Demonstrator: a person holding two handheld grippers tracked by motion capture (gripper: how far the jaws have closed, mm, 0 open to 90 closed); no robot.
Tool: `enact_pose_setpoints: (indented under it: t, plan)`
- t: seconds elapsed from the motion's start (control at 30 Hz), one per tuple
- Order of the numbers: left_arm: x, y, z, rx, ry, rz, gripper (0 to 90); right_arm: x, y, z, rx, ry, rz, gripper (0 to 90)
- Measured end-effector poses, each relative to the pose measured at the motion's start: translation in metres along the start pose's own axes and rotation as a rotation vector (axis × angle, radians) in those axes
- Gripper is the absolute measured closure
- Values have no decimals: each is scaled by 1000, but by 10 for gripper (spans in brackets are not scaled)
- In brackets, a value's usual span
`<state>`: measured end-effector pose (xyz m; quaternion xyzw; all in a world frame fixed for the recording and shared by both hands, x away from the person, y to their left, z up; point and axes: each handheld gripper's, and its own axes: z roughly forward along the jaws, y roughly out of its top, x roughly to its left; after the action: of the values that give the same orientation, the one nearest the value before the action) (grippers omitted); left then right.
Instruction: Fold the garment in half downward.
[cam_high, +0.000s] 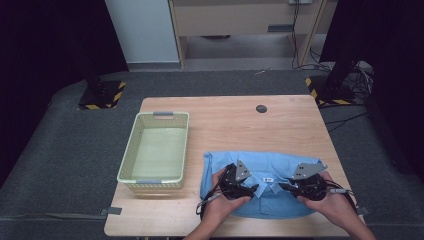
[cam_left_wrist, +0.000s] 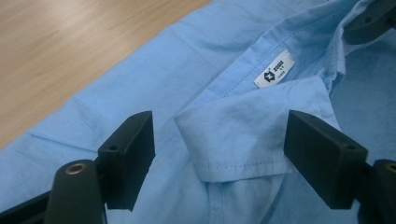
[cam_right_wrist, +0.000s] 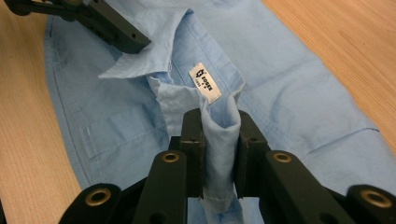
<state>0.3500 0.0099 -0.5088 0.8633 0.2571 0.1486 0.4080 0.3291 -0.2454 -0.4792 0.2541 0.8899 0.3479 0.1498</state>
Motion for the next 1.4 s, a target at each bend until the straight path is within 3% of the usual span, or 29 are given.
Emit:
enact_pose_setpoints:
  t: [0.17, 0.4, 0.57, 0.83, 1.0, 1.13, 1.4]
  plan:
    - [0, -6, 8, 35, -43, -14, 198, 4, 1, -1, -3, 10, -14, 768]
    - [1, -15, 15, 66, -94, -24, 345, 7, -4, 2, 7, 27, -12, 728]
    - [-4, -20, 19, 85, -88, 7, 427, 9, -12, 8, 20, 41, 4, 670]
    - [-11, -21, 17, 69, -73, 49, 545, 5, -17, 15, 60, 58, 39, 448]
    - [-15, -21, 17, 61, -69, 61, 650, 9, -10, 21, 86, 74, 13, 398]
    - [-16, -20, 13, 49, -55, 55, 690, 13, -7, 31, 113, 64, -11, 460]
    - [-13, -15, 2, 19, -33, 54, 690, 17, -2, 34, 110, 36, -46, 787]
